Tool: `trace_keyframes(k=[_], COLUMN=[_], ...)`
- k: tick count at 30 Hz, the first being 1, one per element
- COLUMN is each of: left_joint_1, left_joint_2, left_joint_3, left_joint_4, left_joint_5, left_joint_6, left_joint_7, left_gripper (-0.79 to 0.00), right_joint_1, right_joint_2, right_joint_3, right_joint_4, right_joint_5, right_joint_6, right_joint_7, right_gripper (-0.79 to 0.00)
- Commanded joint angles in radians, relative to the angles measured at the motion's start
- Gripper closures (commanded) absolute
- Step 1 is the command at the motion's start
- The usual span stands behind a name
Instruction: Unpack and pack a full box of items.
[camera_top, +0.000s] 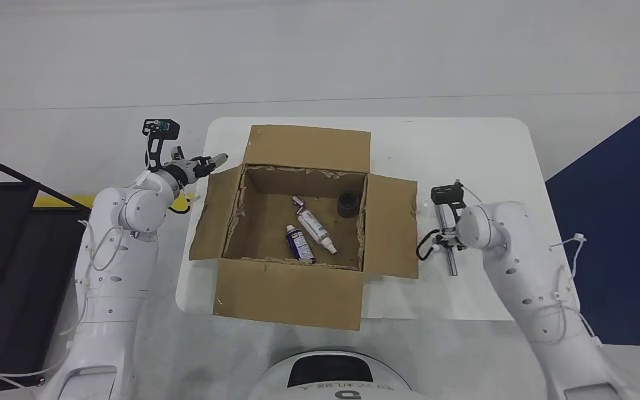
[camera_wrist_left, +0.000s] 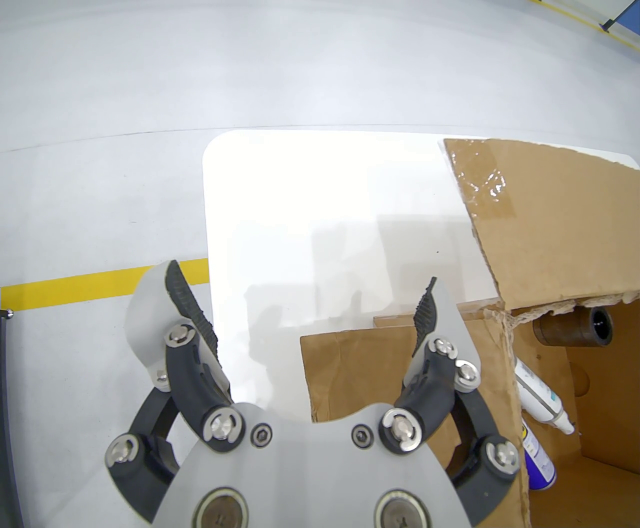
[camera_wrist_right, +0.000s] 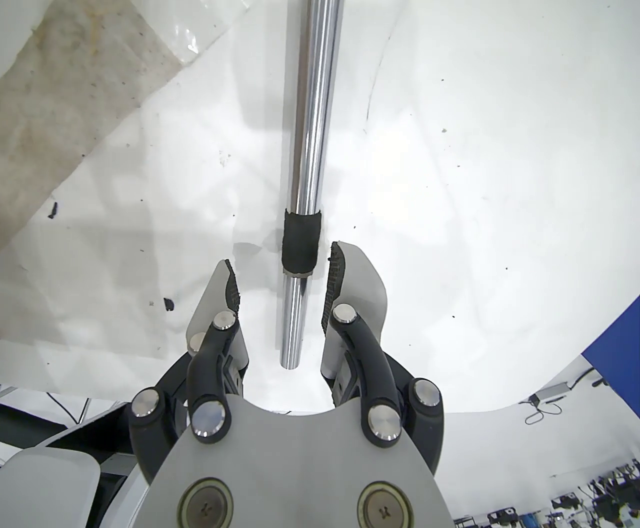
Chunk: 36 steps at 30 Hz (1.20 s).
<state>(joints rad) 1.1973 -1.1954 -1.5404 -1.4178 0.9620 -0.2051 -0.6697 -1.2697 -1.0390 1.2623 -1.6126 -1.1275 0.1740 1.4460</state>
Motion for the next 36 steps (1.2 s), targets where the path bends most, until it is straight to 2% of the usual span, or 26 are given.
trace_keyframes(k=[1, 10, 15, 17, 36], left_joint_1=[0.000, 0.000, 0.000, 0.000, 0.000], left_joint_2=[0.000, 0.000, 0.000, 0.000, 0.000], left_joint_3=[0.000, 0.000, 0.000, 0.000, 0.000], left_joint_4=[0.000, 0.000, 0.000, 0.000, 0.000], left_joint_5=[0.000, 0.000, 0.000, 0.000, 0.000], left_joint_6=[0.000, 0.000, 0.000, 0.000, 0.000], left_joint_7=[0.000, 0.000, 0.000, 0.000, 0.000], left_gripper=[-0.785, -0.785, -0.785, -0.785, -0.785], right_joint_1=[0.009, 0.050, 0.066, 0.069, -0.036], right_joint_2=[-0.002, -0.012, -0.015, -0.015, 0.013], right_joint_3=[-0.005, -0.025, -0.023, -0.018, 0.187], right_joint_4=[0.014, 0.096, 0.129, 0.138, 0.047], right_joint_5=[0.003, 0.024, 0.037, 0.038, 0.057], right_joint_6=[-0.001, -0.001, 0.000, 0.001, 0.038], right_joint_7=[-0.002, 0.002, -0.003, -0.005, -0.055], right_gripper=[-0.360, -0.289, -0.148, 0.000, 0.000])
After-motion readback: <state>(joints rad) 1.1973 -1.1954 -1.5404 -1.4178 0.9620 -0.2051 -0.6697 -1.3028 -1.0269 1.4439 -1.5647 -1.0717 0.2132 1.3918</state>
